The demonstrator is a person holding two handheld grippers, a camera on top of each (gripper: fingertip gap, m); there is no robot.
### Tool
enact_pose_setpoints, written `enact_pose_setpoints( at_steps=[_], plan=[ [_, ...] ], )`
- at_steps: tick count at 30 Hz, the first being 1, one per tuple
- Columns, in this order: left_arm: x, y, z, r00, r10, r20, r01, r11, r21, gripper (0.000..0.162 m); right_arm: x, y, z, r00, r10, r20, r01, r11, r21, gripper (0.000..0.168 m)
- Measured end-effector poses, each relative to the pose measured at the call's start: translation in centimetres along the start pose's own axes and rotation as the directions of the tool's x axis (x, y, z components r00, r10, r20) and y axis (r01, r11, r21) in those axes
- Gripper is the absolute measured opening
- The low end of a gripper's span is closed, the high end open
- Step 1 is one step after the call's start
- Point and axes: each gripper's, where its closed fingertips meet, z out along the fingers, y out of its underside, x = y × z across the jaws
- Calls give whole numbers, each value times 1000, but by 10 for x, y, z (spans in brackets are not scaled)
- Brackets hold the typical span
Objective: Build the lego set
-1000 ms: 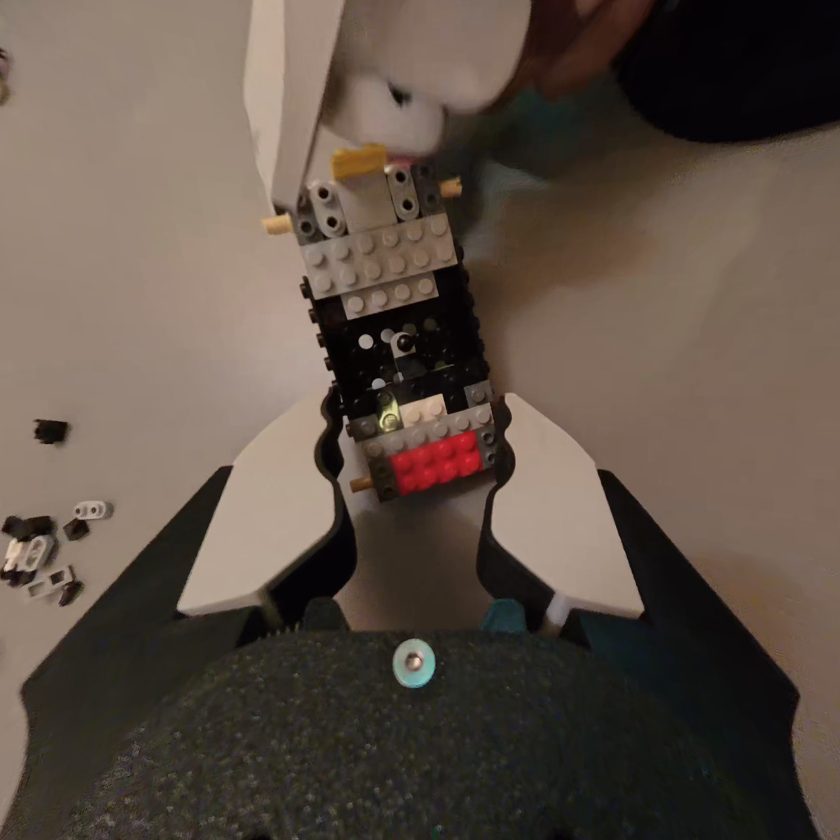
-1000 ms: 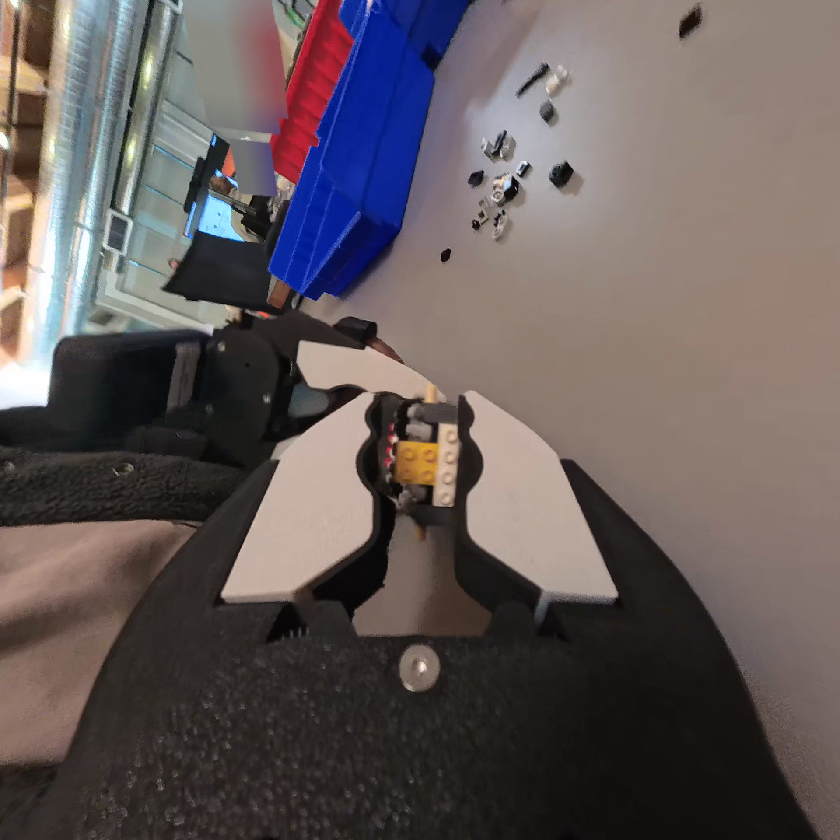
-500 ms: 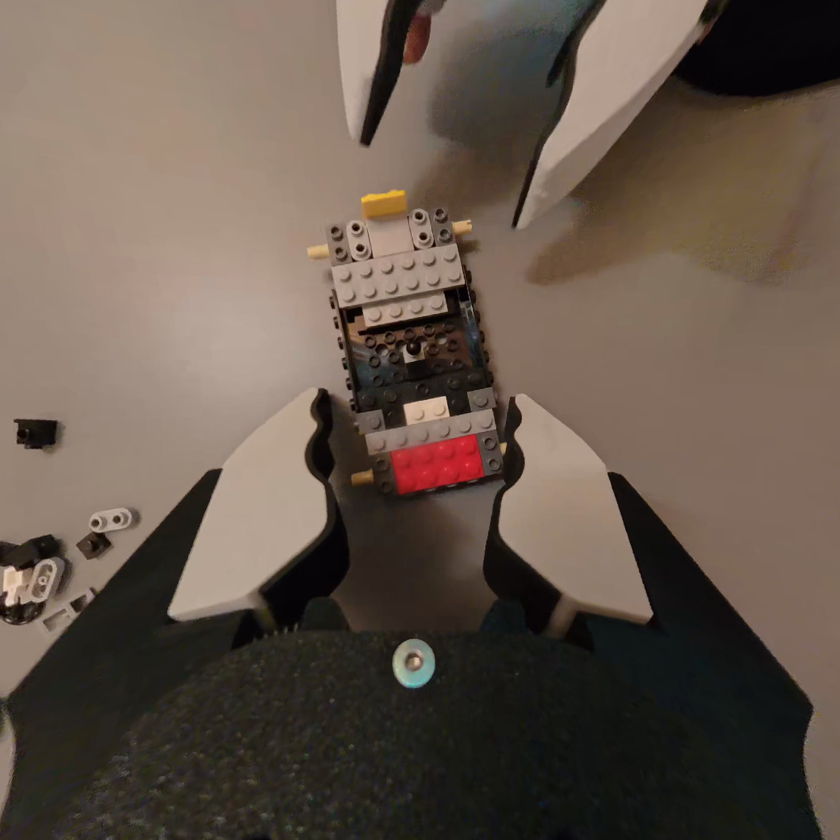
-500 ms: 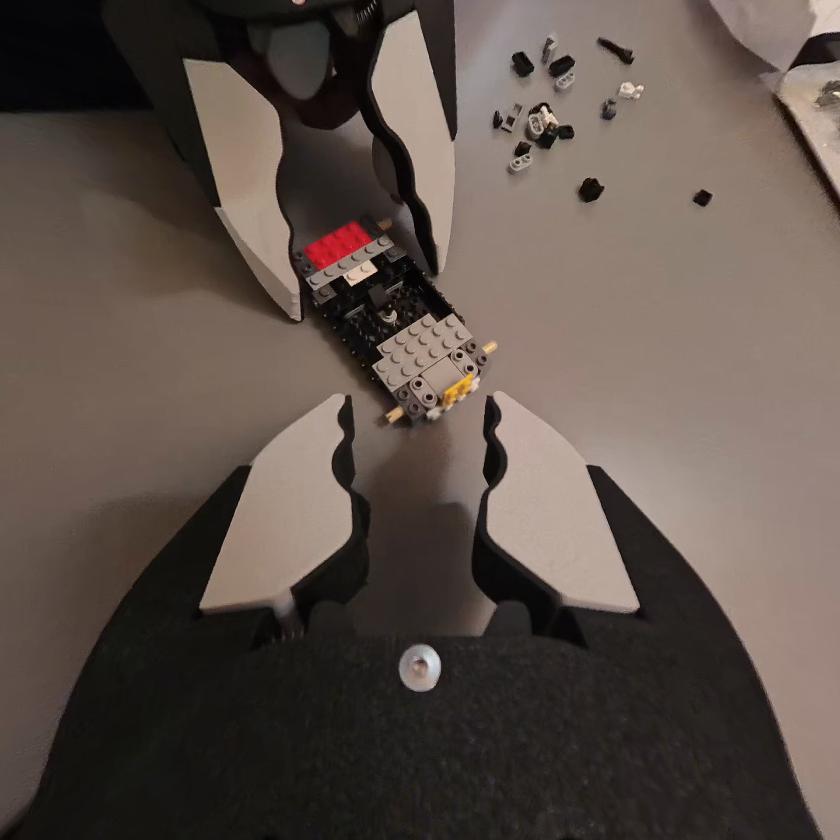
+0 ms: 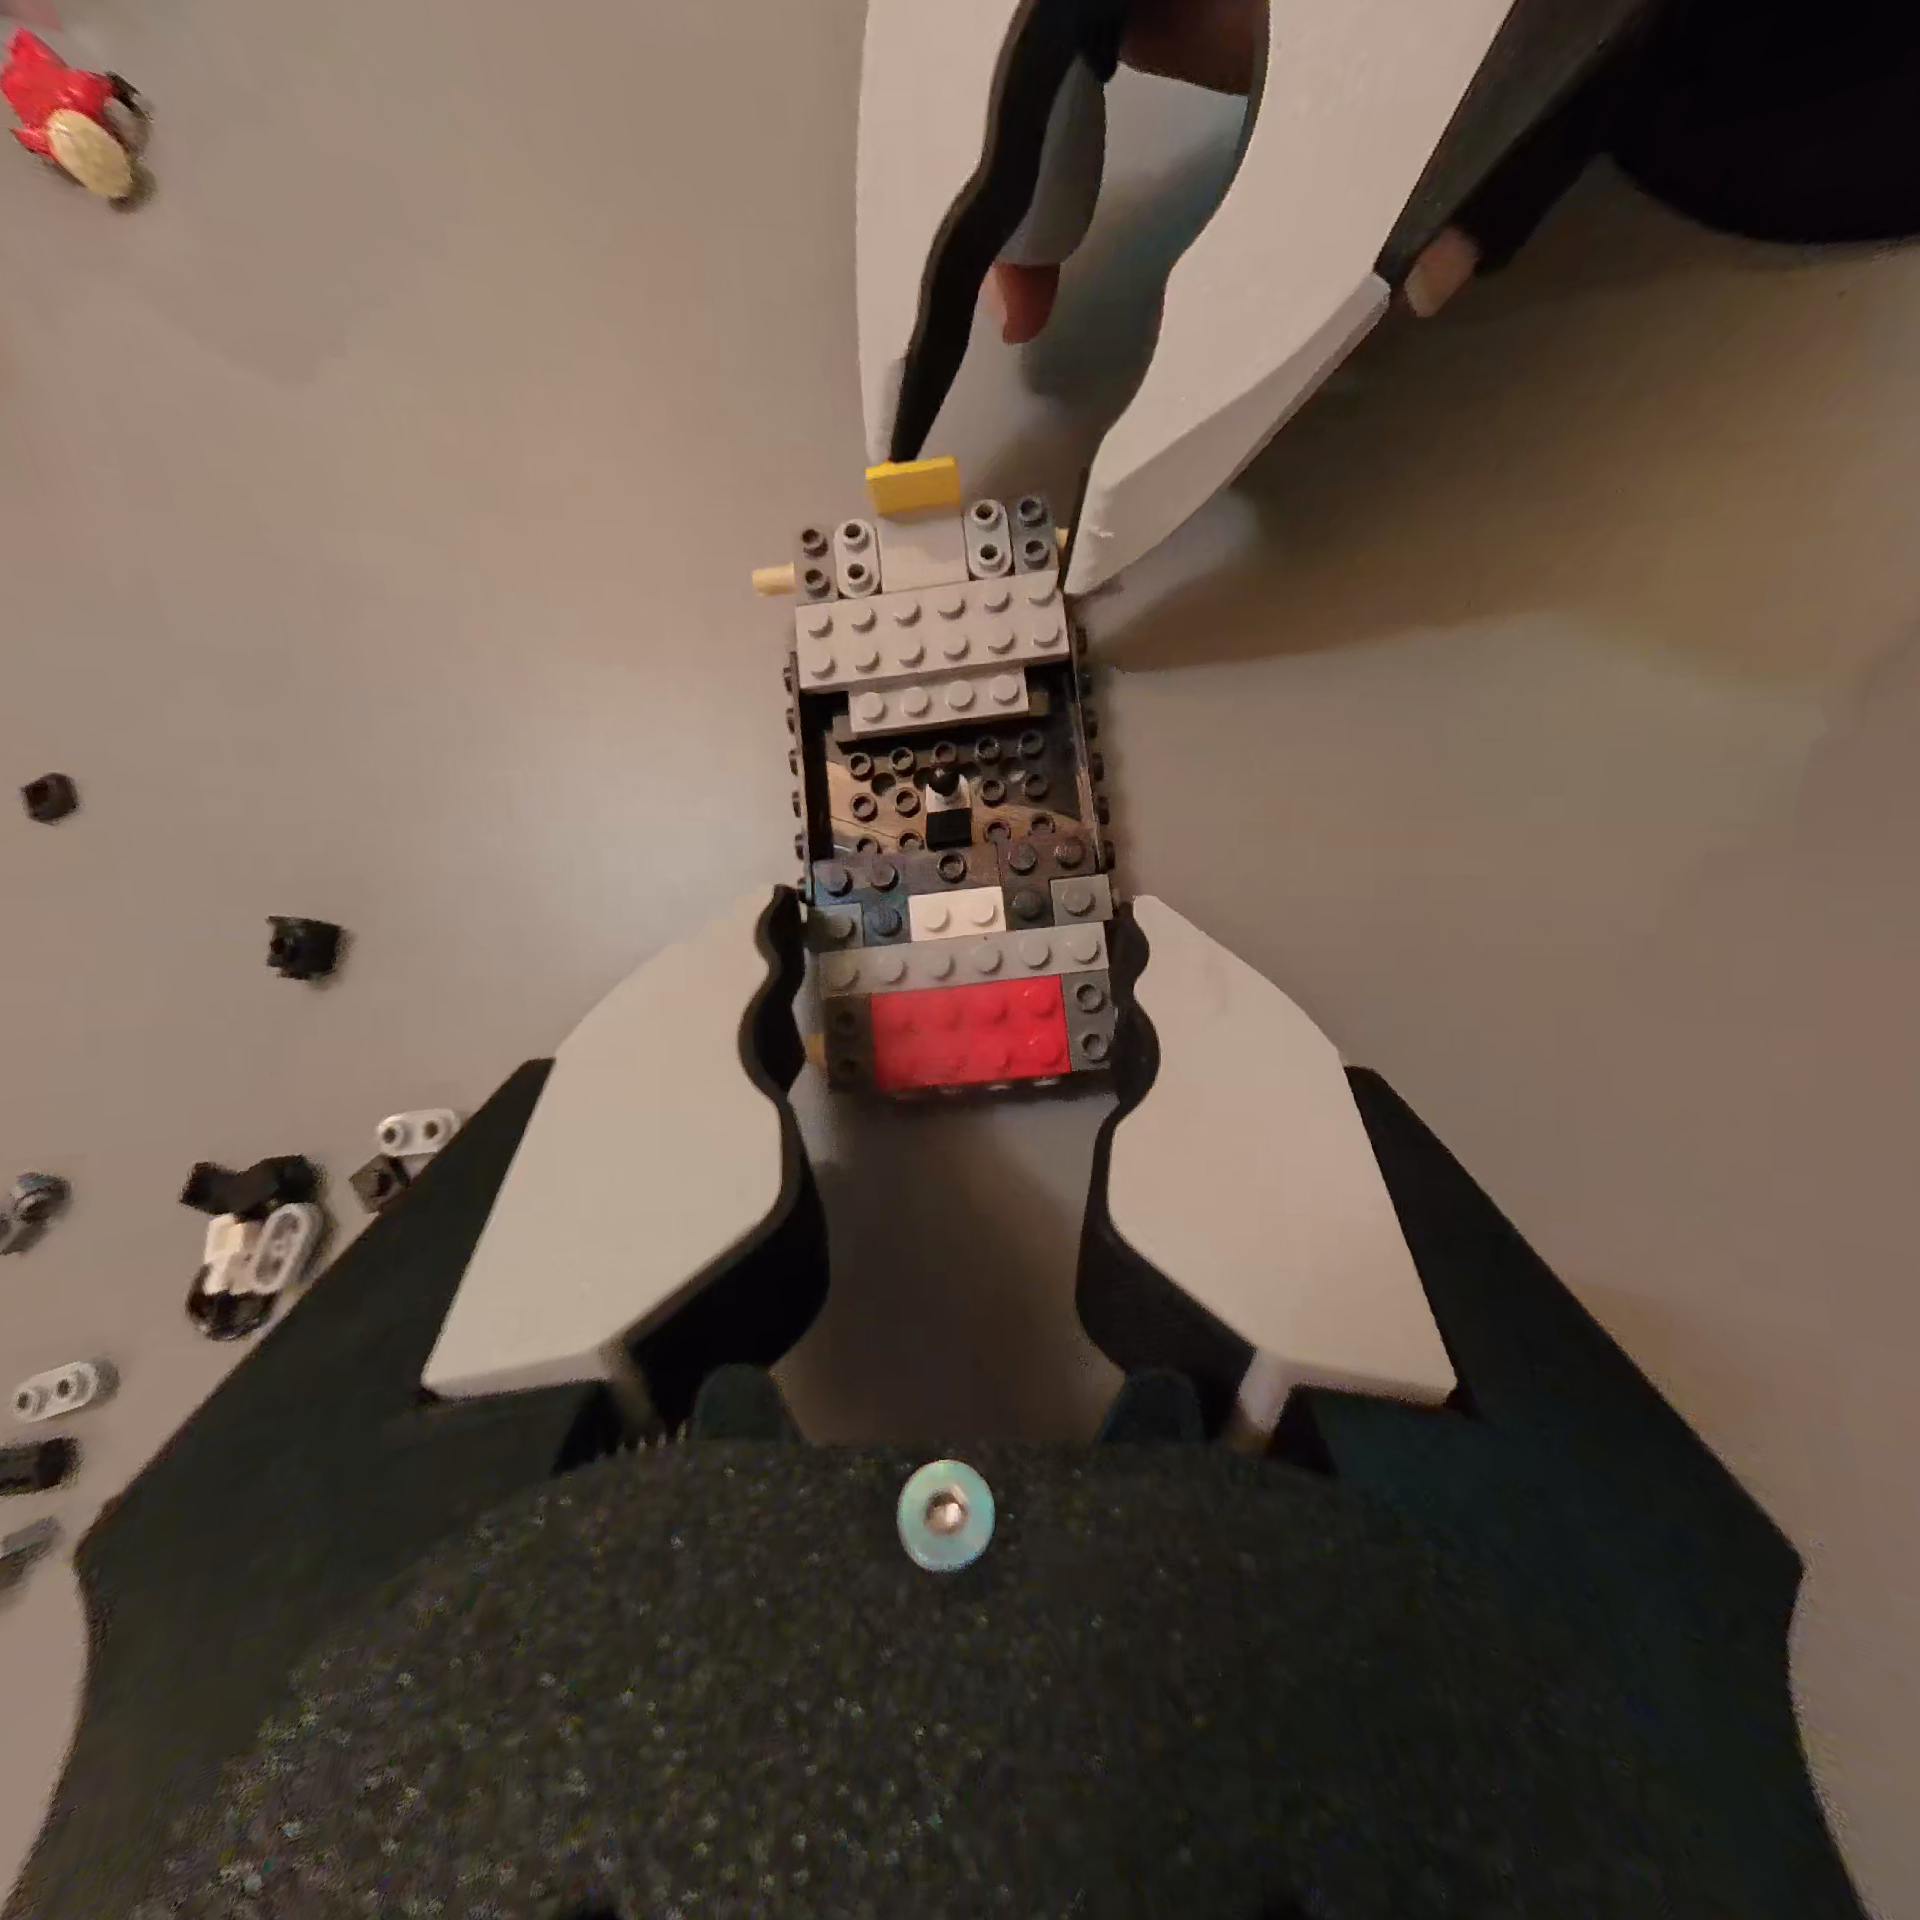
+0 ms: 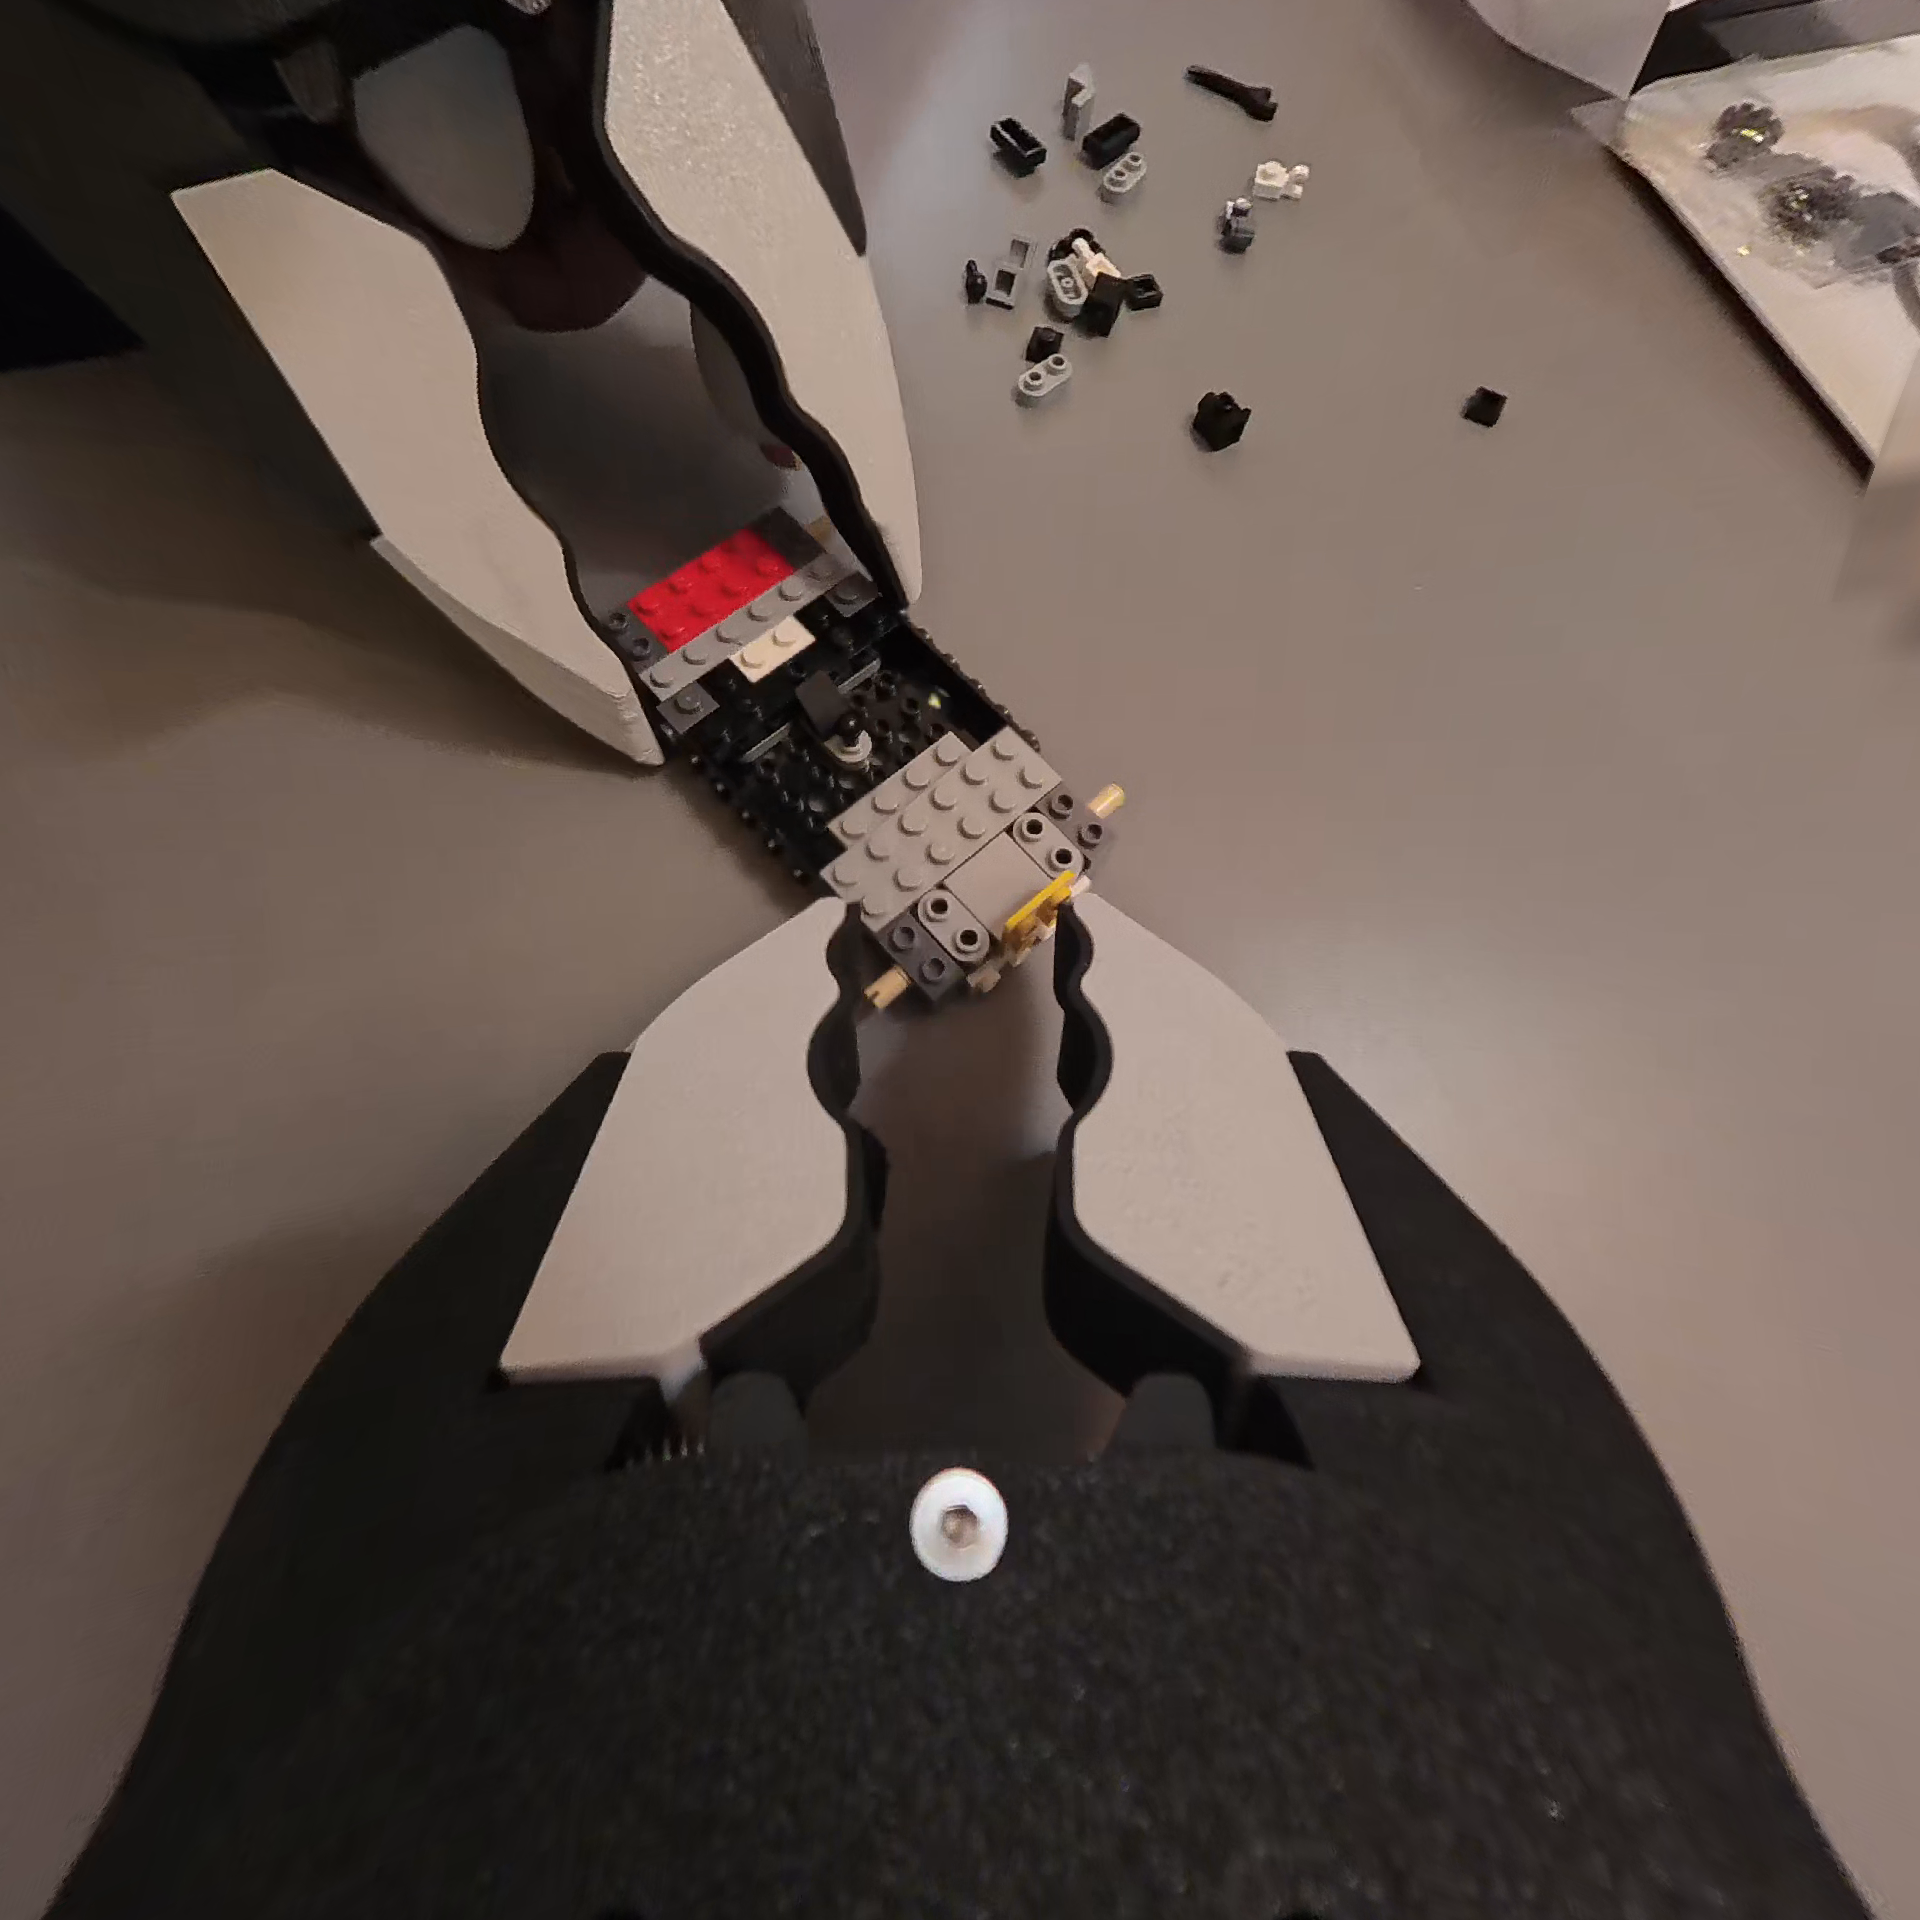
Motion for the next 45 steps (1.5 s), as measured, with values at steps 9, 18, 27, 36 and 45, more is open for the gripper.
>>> enact_pose_setpoints(
  at_steps=[9,18,27,36,45],
  plan=[
    [-9,-2,-5,1000,-5,21,4,998,61,59,20,-23,-15,993,84,-82,-65,975,214,38],
    [-43,-66,-64,974,-207,94,124,830,544,32,81,-51,-77,892,294,-344,-72,843,533,23],
    [-109,-129,-134,867,-391,310,22,650,760,0,158,-142,-108,807,323,-494,59,788,613,15],
    [-203,-185,-133,746,-462,479,-74,658,749,0,228,-118,-67,754,367,-545,65,783,618,10],
    [-325,-220,-104,561,-554,615,-7,740,673,0,232,-122,-76,766,400,-503,46,747,664,10]
  ],
)
